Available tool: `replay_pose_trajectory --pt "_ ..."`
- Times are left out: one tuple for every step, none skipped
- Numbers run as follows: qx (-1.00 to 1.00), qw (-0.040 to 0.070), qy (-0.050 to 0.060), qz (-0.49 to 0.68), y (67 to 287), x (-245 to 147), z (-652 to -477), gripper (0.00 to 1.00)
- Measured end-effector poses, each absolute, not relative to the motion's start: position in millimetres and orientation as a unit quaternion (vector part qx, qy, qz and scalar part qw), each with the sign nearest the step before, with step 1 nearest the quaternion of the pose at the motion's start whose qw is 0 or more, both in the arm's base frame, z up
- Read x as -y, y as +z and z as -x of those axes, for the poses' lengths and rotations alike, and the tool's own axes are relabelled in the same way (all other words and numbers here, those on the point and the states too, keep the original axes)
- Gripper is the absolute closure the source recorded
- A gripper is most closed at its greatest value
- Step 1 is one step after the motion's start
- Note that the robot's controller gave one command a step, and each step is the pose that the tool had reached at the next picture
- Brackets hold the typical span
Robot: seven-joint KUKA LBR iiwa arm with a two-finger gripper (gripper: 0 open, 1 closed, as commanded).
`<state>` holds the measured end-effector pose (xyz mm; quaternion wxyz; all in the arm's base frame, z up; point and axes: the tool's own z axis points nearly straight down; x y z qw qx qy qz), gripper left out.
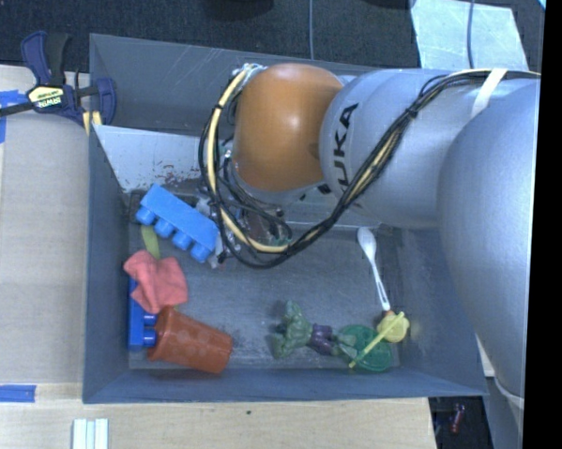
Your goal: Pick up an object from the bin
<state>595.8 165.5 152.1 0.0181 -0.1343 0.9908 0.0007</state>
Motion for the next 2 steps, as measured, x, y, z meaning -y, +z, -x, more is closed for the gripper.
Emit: replay_pose_trajectory --pt "-0.994 0.019 0.002 0.11 217 -160 -596.8 1.0" --pt "-0.994 0.022 0.002 0.11 148 -164 -593.9 1.0"
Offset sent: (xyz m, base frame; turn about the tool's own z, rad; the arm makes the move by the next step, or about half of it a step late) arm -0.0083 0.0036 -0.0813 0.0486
